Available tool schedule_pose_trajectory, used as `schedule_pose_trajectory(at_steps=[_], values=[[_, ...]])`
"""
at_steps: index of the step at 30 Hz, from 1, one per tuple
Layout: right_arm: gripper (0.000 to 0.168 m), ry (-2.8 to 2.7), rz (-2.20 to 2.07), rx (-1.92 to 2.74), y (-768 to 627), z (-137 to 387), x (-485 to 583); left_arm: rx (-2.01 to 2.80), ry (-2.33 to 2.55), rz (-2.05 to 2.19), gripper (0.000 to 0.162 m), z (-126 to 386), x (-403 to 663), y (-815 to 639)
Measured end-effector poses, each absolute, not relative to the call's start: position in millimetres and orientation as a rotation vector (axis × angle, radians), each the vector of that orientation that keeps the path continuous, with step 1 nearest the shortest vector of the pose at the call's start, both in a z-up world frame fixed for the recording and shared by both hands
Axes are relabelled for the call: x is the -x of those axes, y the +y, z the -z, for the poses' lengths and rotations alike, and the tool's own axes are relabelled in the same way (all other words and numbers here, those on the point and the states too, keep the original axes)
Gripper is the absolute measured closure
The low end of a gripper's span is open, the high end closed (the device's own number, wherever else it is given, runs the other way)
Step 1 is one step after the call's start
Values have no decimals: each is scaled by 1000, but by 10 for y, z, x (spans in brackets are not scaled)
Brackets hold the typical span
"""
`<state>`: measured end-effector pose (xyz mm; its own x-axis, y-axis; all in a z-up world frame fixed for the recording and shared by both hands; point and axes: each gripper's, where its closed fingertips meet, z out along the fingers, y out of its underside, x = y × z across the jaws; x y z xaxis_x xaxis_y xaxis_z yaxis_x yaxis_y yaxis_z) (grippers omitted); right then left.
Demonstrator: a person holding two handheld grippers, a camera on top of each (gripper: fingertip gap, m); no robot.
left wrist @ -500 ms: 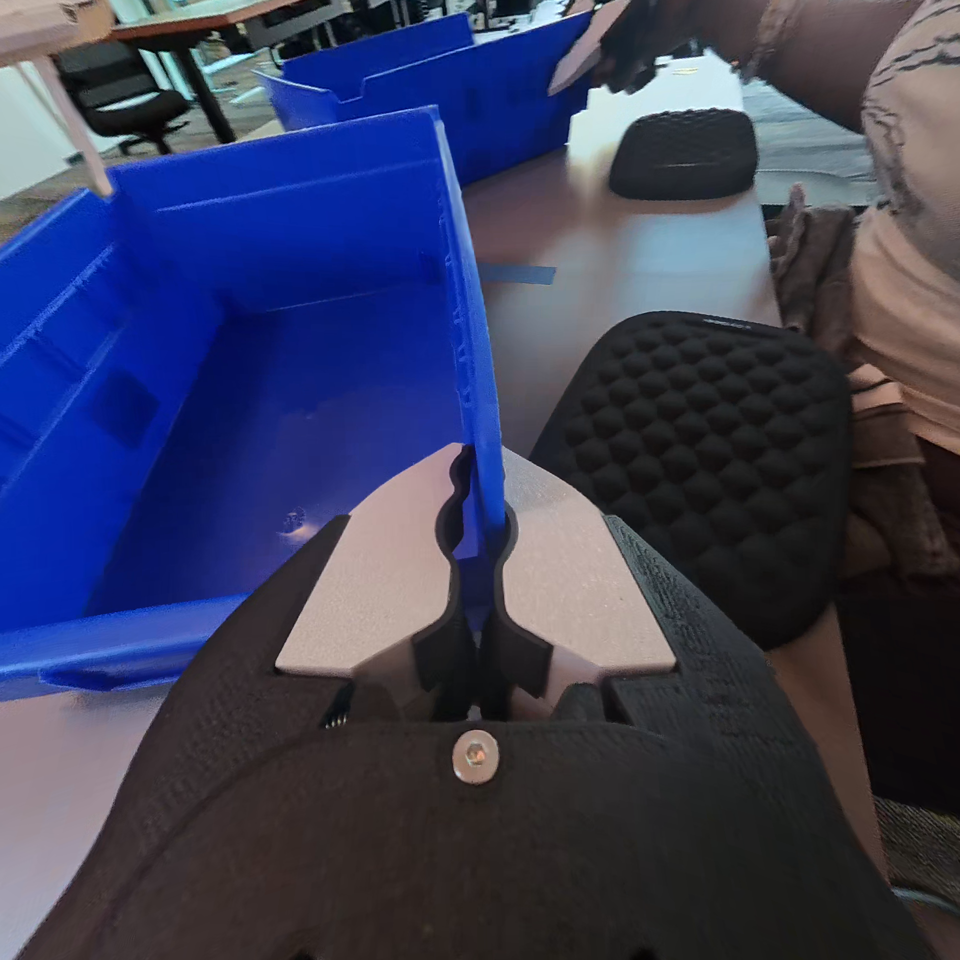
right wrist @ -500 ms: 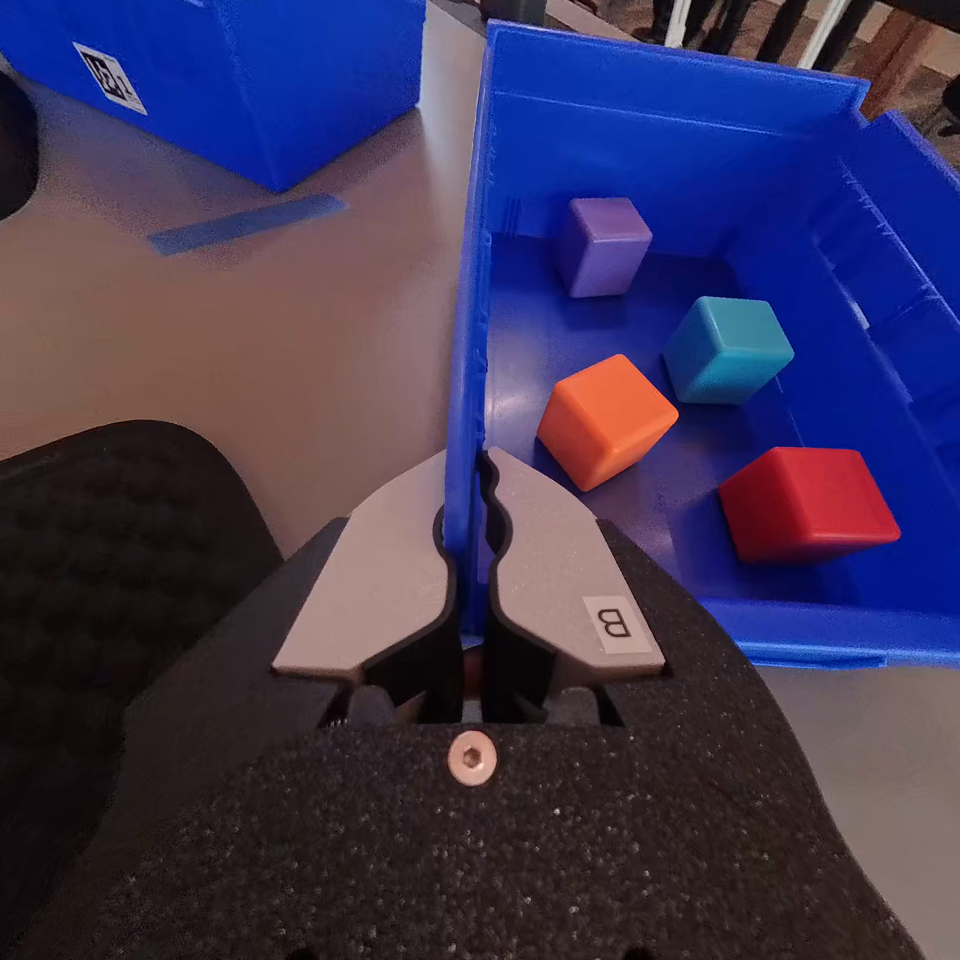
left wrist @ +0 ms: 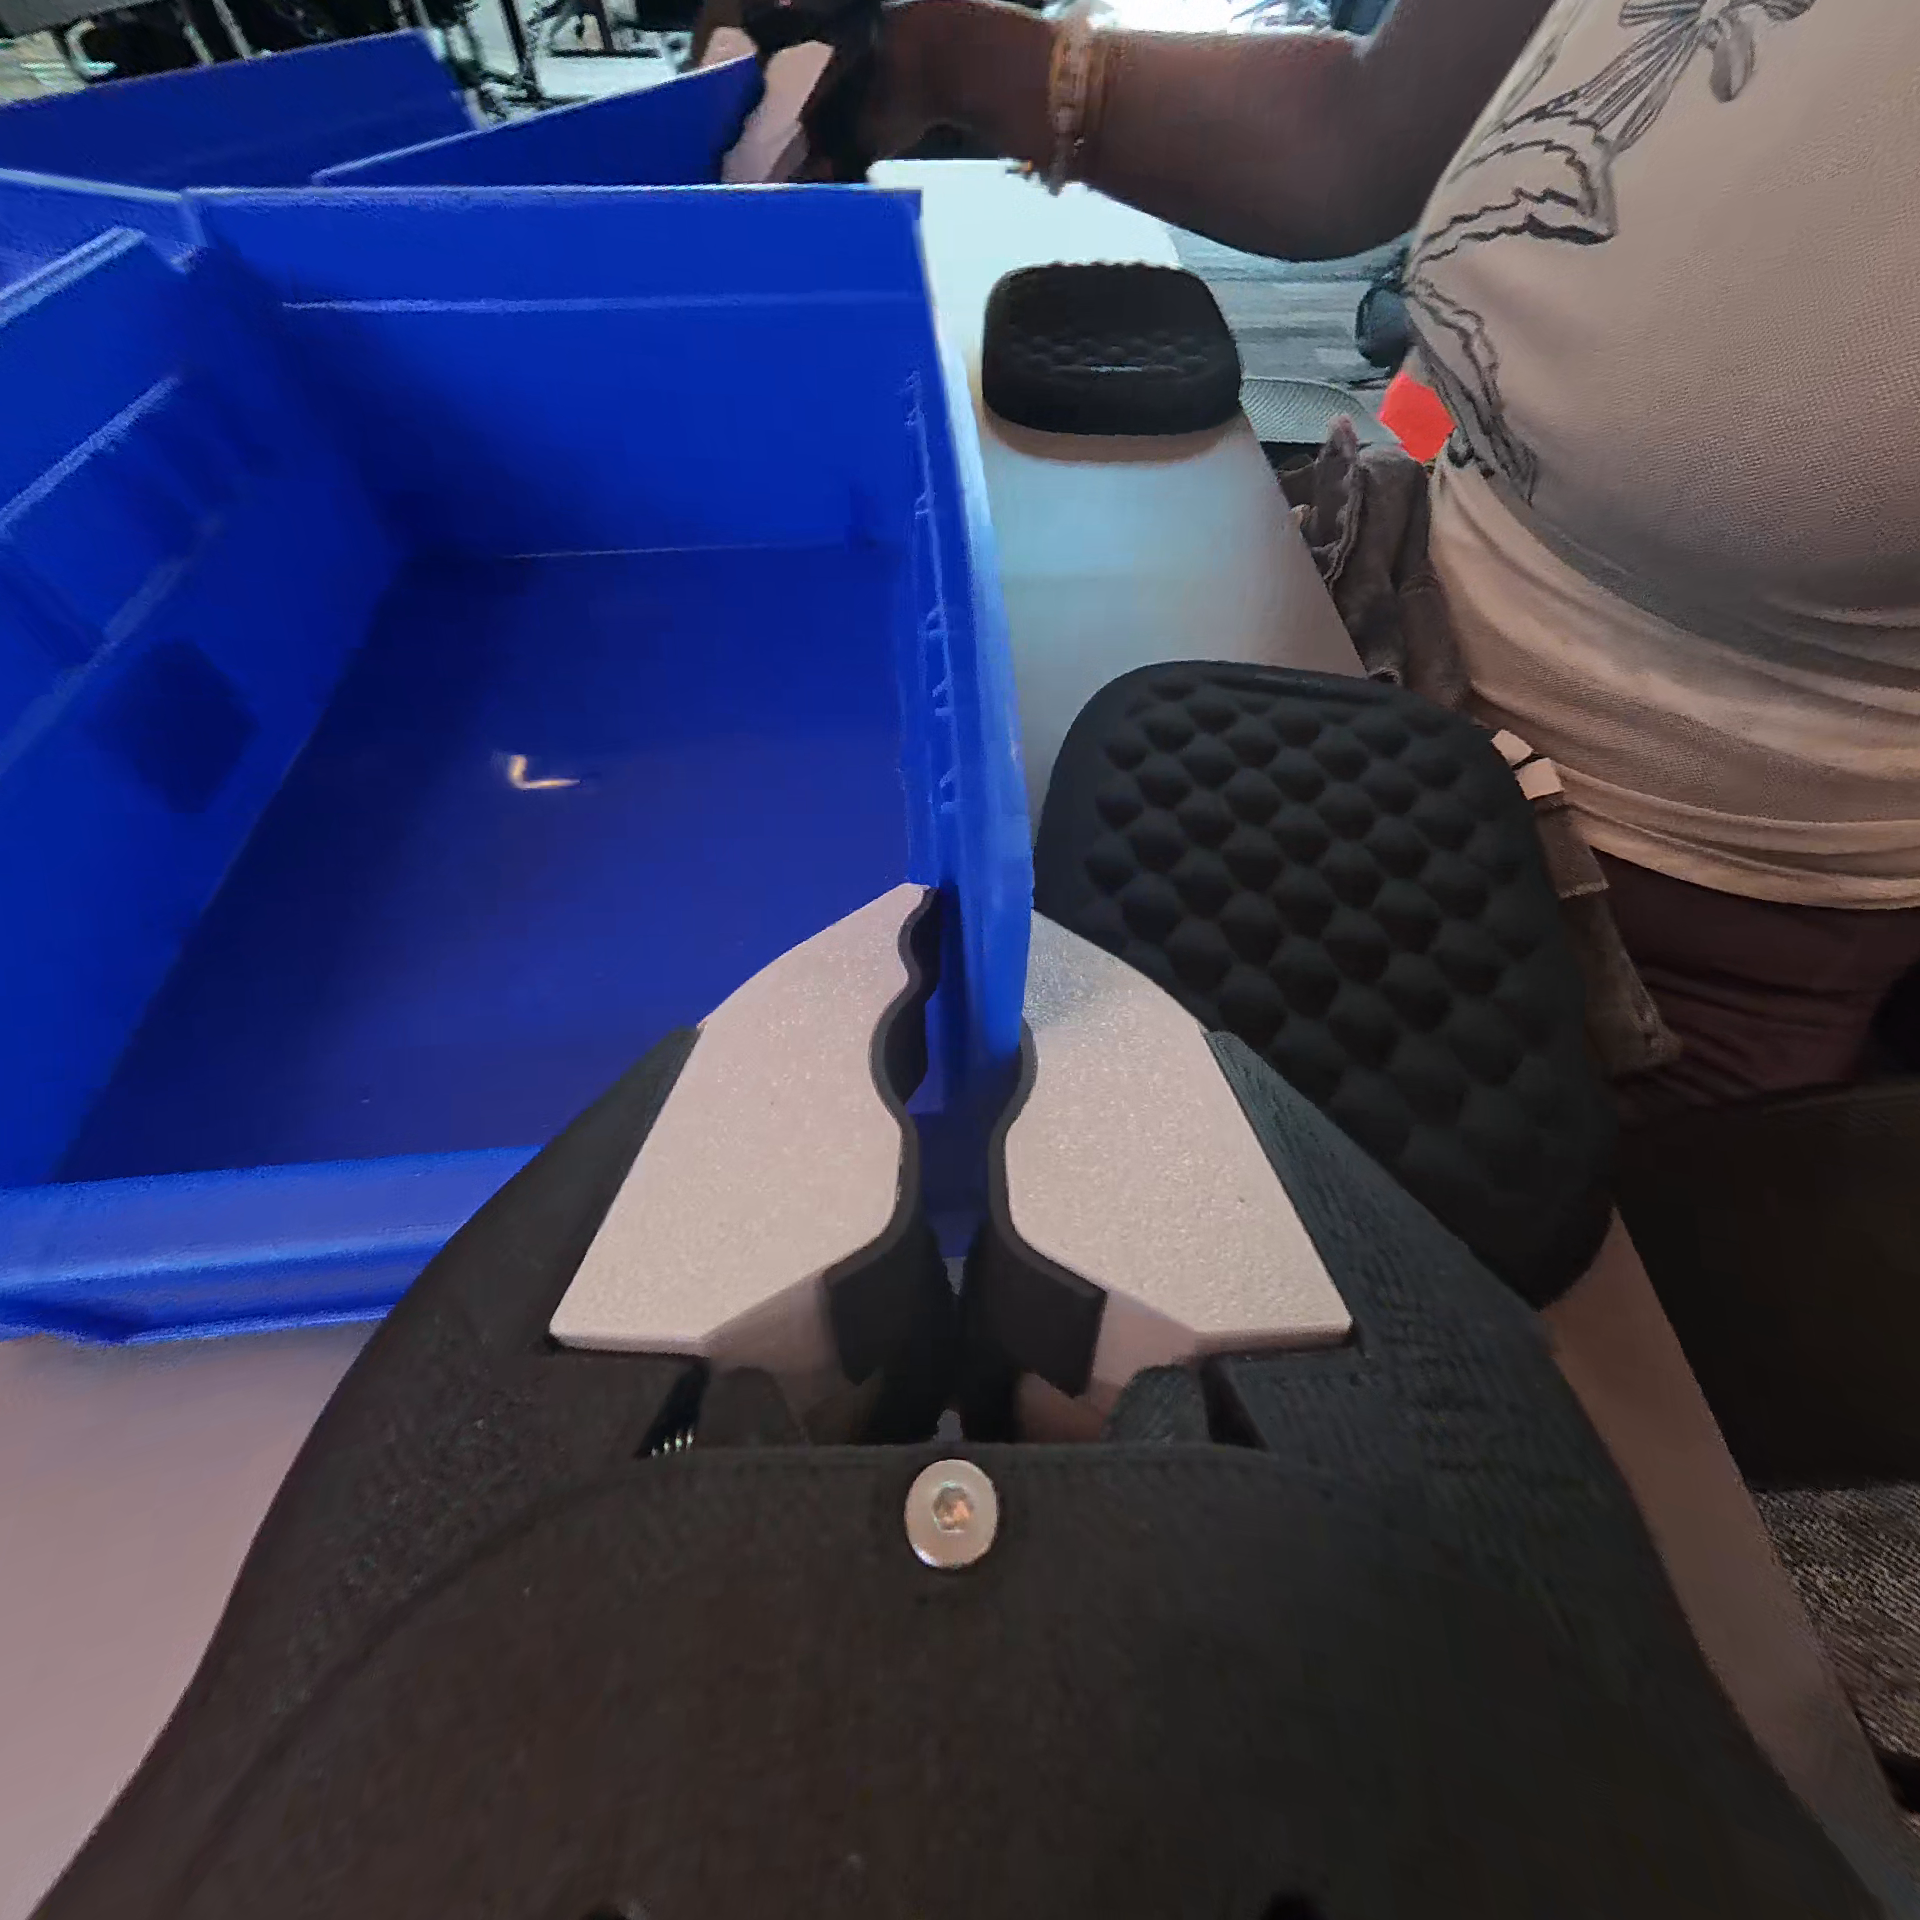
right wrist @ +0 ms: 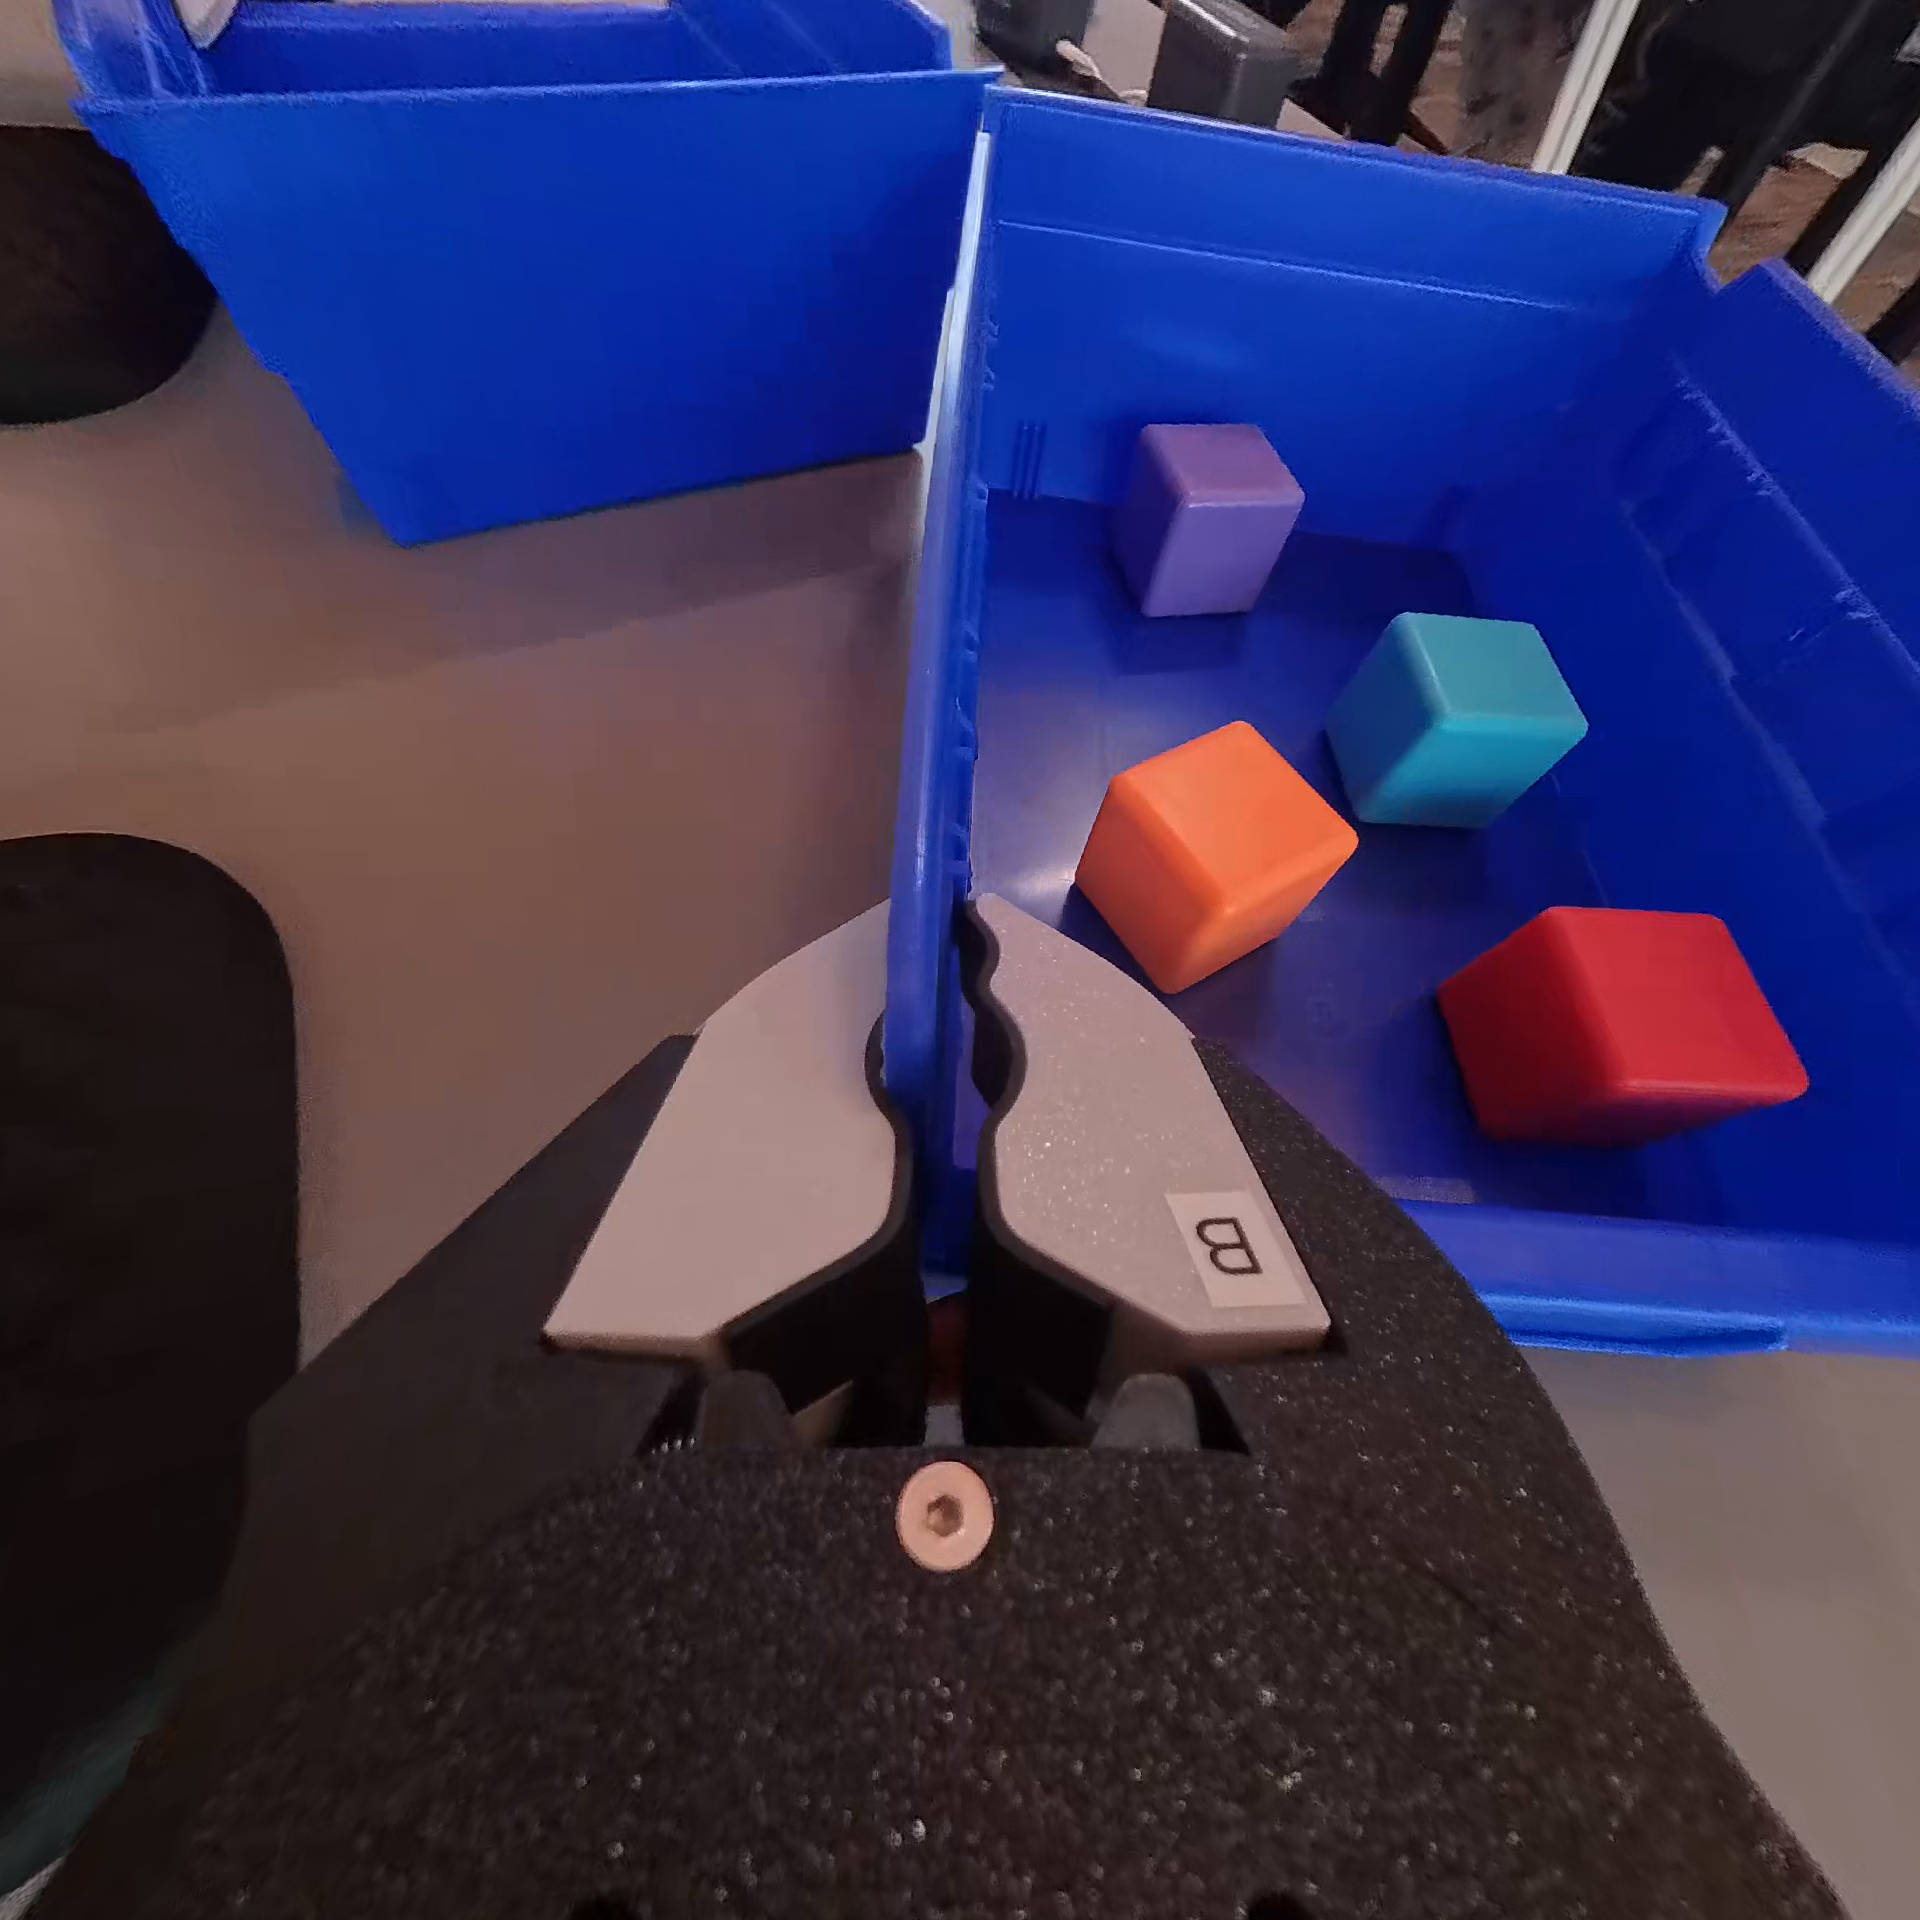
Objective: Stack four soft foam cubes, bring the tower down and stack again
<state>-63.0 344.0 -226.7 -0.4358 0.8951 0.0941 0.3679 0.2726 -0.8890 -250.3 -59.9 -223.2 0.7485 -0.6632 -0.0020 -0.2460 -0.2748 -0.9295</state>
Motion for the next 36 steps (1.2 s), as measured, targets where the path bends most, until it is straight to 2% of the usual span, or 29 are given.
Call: schedule_pose_trajectory(at_steps=[16, 36], values=[[163, -2020, -1168, 1020, 3572, 2269, 1183, 1851, 791, 637, 156, 2235, 2460, -586], [162, -2122, -1239, 865, 3270, 2260, 1900, 1792, 936, 683, 156, 2237, 1841, -102]])
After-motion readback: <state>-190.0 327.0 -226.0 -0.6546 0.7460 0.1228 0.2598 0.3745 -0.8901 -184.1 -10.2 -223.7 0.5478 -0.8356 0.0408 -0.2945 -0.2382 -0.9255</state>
